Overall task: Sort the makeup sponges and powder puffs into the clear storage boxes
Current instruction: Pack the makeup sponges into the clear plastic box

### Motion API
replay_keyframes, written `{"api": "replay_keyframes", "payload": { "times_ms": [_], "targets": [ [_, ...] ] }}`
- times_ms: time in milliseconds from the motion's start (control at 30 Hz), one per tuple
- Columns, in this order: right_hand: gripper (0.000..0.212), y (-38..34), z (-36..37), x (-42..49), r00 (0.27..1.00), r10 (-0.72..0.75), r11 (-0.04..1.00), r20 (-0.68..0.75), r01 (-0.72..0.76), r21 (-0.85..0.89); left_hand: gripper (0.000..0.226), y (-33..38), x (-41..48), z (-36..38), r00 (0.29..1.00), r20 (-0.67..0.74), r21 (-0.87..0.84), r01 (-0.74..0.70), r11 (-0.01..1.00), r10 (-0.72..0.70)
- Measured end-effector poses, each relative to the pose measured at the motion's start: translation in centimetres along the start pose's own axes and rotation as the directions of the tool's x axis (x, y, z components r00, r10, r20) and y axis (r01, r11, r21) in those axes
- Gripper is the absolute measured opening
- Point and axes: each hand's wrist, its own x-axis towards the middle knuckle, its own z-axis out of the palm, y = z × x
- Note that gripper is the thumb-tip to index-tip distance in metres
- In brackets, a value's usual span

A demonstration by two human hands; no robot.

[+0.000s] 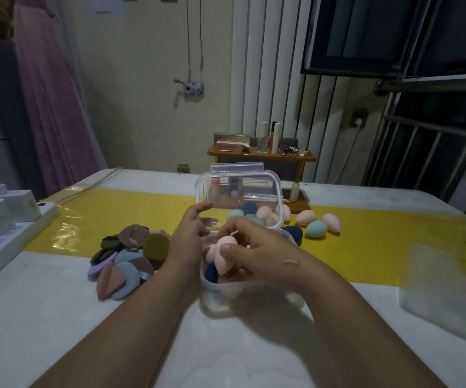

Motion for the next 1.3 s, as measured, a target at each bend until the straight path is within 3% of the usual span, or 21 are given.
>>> {"api": "replay_keyframes", "payload": {
  "times_ms": [267,433,567,700,1000,1300],
  "targets": [
    [0.017,-0.5,0.2,0.0,1.0,-0.018,0.958,-0.004,0.016,-0.287,0.055,-0.4,0.1,-0.3,1.0,0.013,-0.024,0.023,0.999,-0.023],
    [0.03,-0.5,0.1,-0.1,0.998,-0.011,0.973,0.059,0.024,-0.231,0.056,-0.6,0.5,-0.2,1.0,0.001,-0.057,0.006,0.998,-0.006],
    [0.009,-0.4,0.4,0.3,0.995,-0.04,0.956,0.09,0.064,-0.285,0.055,-0.8,0.8,-0.2,0.999,-0.028,-0.023,-0.019,1.0,0.018],
    [0.019,-0.4,0.7,0.4,0.998,-0.038,0.95,0.057,0.053,-0.308,0.055,-0.7,0.9,-0.1,0.999,-0.033,-0.016,-0.04,0.999,0.039],
    [0.013,-0.7,0.7,0.3,0.994,-0.008,0.924,0.105,0.048,-0.38,0.055,-0.8,1.3,-0.2,0.999,-0.032,-0.019,-0.04,0.999,0.039],
    [0.013,-0.2,0.7,0.8,0.996,0.031,0.949,0.085,-0.003,-0.317,0.056,-1.2,1.7,-0.3,0.999,-0.025,-0.052,-0.038,0.998,0.037]
  ]
}}
